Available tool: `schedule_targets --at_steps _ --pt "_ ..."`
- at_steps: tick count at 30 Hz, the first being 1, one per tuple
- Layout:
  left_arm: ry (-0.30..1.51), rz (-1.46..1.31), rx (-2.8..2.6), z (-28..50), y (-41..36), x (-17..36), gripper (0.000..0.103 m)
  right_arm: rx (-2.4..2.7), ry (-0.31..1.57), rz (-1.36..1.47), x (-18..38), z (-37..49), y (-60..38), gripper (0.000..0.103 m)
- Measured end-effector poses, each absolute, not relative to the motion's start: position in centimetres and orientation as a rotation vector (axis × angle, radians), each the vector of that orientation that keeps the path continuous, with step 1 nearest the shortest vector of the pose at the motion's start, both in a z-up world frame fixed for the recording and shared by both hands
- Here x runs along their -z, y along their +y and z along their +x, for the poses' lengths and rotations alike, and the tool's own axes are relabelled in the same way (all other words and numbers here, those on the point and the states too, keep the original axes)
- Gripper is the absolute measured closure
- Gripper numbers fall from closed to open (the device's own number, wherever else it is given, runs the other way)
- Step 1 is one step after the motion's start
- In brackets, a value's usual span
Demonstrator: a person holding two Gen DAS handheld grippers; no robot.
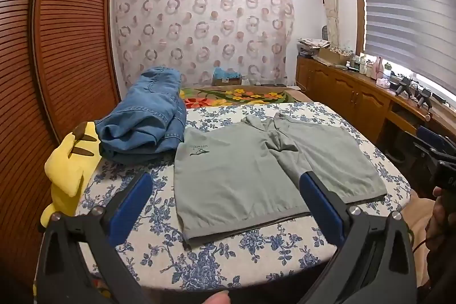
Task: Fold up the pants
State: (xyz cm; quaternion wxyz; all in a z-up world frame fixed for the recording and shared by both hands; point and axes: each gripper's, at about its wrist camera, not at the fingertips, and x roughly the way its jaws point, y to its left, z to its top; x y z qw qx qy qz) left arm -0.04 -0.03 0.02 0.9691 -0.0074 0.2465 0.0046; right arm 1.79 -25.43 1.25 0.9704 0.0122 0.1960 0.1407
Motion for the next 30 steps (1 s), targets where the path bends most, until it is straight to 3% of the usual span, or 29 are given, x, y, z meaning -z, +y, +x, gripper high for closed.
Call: schedule_targets --at_steps 30 --pt "0.492 -0.019 -0.009 -0.1 0.1 -0.1 0.0 -0.298 0.388 0.024 -1.7 1.6 -24.5 0.0"
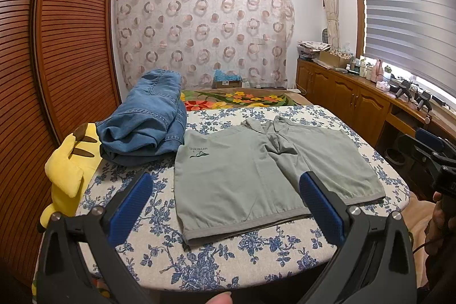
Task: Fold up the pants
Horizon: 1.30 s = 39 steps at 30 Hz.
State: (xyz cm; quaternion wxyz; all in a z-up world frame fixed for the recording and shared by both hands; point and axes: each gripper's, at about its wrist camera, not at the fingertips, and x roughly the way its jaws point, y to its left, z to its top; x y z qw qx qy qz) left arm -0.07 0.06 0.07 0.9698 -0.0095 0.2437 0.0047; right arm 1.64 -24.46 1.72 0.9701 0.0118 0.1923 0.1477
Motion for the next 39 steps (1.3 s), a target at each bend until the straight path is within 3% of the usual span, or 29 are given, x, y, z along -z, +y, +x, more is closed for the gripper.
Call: schedule_targets --at_steps 39 --pt "0.483 -0.021 -0.007 -0.6 -1.1 -2.5 0.0 -0.302 0.384 0.027 -1.7 1.6 -24.8 0.0"
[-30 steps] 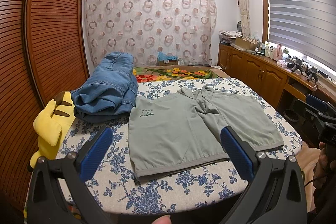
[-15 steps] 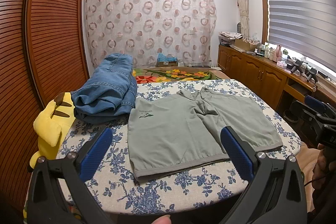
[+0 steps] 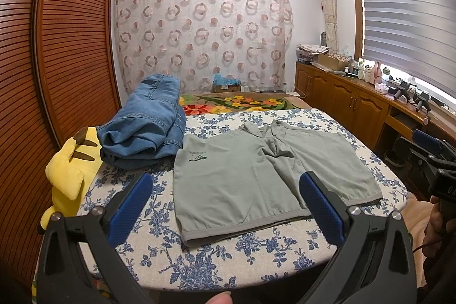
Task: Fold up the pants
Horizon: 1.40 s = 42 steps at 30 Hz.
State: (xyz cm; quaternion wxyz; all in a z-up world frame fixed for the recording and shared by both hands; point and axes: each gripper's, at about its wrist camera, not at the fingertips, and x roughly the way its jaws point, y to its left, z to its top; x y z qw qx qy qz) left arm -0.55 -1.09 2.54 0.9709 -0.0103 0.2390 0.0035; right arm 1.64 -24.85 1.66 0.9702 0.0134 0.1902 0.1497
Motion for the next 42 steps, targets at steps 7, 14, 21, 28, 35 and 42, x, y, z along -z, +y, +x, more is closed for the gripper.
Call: schedule_targets --at_steps 7,14,21,28,35,42 --pt "0.479 -0.021 -0.008 -0.6 -1.0 -2.2 0.0 -0.303 0.383 0.027 -1.6 1.6 -24.9 0.0" --pt "0.478 -0.021 -0.008 -0.7 -1.0 -2.2 0.0 -0.302 0.381 0.028 -1.6 1.6 -25.0 0.0" --pt "0.481 -0.026 -0.003 -1.0 -1.2 -2.6 0.0 -0.304 0.383 0.029 -1.6 1.6 -25.1 0.0" --pt "0.531 -0.04 0.013 -0.5 -1.2 -2.0 0.0 -0.331 0.427 0.021 -2.2 1.6 -22.5 0.0" --pt "0.59 -0.049 0.011 0.8 0.2 0.7 0.0 -0.366 0.506 0.005 -0.3 3.6 -22.6 0.0" --pt "0.617 -0.039 0.016 1.3 1.3 2.4 0.0 -0.375 0.558 -0.019 1.6 5.0 -23.9 0.0"
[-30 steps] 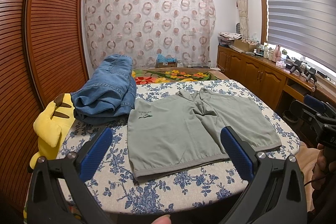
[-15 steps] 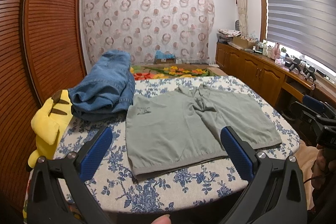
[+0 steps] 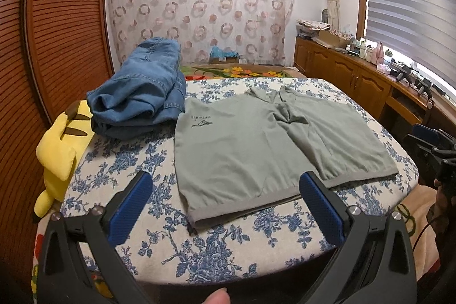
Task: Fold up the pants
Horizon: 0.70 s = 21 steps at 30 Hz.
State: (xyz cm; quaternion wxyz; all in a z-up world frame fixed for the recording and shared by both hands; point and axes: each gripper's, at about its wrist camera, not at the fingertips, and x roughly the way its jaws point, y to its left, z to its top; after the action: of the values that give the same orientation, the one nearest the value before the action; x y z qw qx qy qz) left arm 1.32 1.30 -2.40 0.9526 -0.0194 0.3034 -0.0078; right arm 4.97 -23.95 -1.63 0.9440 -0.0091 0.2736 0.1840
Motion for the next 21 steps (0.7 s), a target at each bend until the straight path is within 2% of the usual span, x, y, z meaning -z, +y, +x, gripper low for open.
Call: schedule_targets --at_steps 14,19,21 --pt "0.709 -0.096 -0.001 2.3 5.6 7.1 0.0 -0.335 0.664 -0.096 6.9 7.6 -26.0 0.002" --pt "0.717 -0.149 0.02 2.2 6.9 7.7 0.008 -0.312 0.682 -0.11 8.0 8.0 -26.5 0.003" --pt "0.727 -0.189 0.042 2.2 7.4 8.2 0.015 -0.307 0.698 -0.11 8.4 8.1 -26.6 0.004"
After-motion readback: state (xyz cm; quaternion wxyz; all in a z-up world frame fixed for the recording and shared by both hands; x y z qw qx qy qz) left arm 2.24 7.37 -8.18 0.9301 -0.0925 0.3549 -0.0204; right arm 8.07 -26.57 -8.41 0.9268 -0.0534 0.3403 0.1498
